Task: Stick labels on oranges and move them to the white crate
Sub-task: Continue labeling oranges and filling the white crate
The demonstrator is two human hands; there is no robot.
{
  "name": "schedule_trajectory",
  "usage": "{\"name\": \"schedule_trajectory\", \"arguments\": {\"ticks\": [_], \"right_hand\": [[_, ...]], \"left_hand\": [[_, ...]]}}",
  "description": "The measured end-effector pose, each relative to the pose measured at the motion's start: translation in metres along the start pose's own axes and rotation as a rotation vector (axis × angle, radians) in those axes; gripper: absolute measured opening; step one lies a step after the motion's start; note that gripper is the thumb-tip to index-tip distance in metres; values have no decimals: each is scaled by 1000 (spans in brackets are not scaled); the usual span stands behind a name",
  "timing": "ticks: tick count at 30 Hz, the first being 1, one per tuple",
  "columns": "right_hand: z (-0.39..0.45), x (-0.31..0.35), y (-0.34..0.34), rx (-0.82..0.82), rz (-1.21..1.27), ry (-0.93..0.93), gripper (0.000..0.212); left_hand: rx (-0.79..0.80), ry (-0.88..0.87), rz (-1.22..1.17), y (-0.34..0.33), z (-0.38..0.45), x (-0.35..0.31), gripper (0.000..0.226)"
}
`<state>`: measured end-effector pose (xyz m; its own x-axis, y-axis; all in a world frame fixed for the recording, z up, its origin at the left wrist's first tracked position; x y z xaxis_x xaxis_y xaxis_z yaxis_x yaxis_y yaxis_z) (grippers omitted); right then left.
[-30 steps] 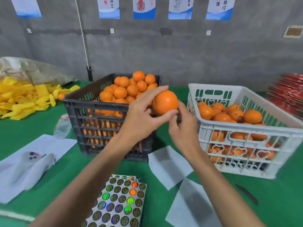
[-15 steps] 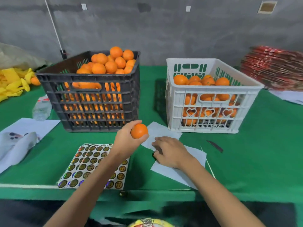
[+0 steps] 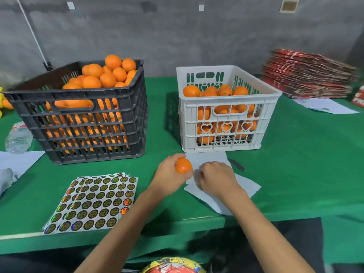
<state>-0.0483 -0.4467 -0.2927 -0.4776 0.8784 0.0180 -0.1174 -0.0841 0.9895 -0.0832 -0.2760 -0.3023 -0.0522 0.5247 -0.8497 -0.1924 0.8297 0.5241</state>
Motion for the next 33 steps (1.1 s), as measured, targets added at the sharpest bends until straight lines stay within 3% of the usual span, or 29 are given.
{"name": "schedule_trajectory", "arguments": {"ticks": [4, 7, 12, 15, 19, 23, 28, 31, 33], "right_hand": [[-4, -12, -6, -60, 100, 74, 19], [-11, -33, -21, -11, 115, 129, 34], [-14, -72, -19, -160, -35, -66, 37], [-7, -70, -9, -228, -60, -123, 27], [12, -19, 4, -230, 171, 83, 15], [35, 44, 5, -200, 322, 196, 18], [51, 142, 3, -9, 568, 338, 24], [54, 189, -4, 177, 658, 410, 41], [57, 207, -14, 226, 558, 456, 61]], "left_hand": [[-39, -40, -68, -25, 4, -15, 63], [-33, -24, -86, -35, 8, -18, 61], [20, -57, -178, -56, 9, -34, 58], [-60, -109, -53, -56, 7, -40, 63], [-169, -124, 117, -22, 7, -37, 65], [-275, -98, 208, 40, -5, -16, 63], [-415, 21, 230, 121, -37, 34, 62], [-527, 105, 254, 149, -53, 58, 63], [-562, 135, 257, 158, -60, 68, 63]]}}
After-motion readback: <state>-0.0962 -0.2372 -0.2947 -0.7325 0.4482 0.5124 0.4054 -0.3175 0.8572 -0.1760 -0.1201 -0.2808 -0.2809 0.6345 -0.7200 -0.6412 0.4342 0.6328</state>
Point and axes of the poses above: each hand's wrist, its own z-axis towards the middle knuckle, its own y-axis out of the back of the hand, x = y × z, the point moved 1 cm from there along z, towards the middle knuckle, and after that the axes turned 4 degrees about -z, right-handed, at the moved point
